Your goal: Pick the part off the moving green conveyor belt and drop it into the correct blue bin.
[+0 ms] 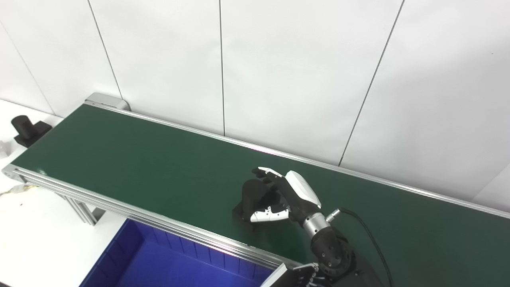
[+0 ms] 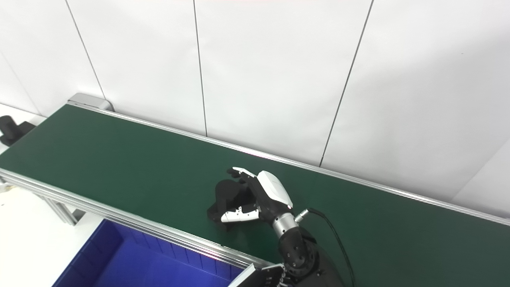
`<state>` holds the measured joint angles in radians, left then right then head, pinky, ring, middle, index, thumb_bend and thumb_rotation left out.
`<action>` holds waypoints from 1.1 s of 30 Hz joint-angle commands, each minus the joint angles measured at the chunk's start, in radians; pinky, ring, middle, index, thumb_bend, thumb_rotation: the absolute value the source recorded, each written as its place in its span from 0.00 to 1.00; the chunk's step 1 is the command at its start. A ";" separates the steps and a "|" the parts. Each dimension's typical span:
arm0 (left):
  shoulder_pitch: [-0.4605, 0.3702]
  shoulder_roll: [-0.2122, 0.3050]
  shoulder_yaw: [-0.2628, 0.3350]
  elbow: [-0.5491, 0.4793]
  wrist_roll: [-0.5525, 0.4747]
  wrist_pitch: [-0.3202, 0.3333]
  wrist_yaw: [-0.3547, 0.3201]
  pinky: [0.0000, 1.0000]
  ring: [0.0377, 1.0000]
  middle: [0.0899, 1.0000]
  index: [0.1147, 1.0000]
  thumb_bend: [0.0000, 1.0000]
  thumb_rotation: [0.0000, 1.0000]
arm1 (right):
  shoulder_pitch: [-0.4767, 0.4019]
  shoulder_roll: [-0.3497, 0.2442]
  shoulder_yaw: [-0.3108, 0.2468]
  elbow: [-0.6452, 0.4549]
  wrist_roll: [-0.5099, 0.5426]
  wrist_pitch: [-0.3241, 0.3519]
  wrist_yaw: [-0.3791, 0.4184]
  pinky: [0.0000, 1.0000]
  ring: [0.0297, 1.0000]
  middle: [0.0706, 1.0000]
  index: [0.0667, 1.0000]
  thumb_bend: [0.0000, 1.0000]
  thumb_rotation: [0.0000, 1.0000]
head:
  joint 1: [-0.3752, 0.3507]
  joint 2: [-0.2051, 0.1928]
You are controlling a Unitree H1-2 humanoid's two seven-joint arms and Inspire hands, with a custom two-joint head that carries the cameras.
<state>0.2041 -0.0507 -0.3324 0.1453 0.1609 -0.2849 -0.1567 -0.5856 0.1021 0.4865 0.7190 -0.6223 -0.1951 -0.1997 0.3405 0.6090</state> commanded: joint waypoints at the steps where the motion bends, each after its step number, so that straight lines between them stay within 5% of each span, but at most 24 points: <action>1: -0.001 -0.012 -0.004 -0.038 -0.019 -0.011 0.001 0.74 0.79 0.80 0.79 1.00 0.39 | -0.044 0.022 -0.004 -0.029 0.002 -0.061 -0.034 0.42 0.46 0.42 0.46 0.53 0.00 | 0.000 0.000; 12: 0.003 -0.014 -0.004 -0.044 -0.047 -0.010 -0.003 0.72 0.77 0.80 0.79 1.00 0.40 | -0.033 0.023 -0.012 -0.044 0.013 -0.080 -0.058 0.37 0.41 0.39 0.46 0.53 0.00 | -0.005 0.012; 17: 0.005 -0.011 -0.006 -0.050 -0.050 -0.007 -0.003 0.72 0.77 0.80 0.80 1.00 0.40 | -0.029 0.024 -0.015 -0.057 0.035 -0.058 -0.031 0.43 0.50 0.42 0.49 0.53 0.00 | -0.006 0.014; 33: 0.003 -0.005 -0.005 -0.050 -0.067 -0.012 -0.011 0.72 0.77 0.80 0.81 1.00 0.38 | -0.037 0.032 -0.035 -0.027 0.042 -0.097 -0.091 0.43 0.40 0.45 0.46 0.52 0.00 | -0.012 0.017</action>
<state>0.2179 -0.0477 -0.3323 0.1199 0.0999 -0.2658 -0.1646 -0.5835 0.1123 0.4592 0.7143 -0.5812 -0.2288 -0.2550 0.3283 0.6259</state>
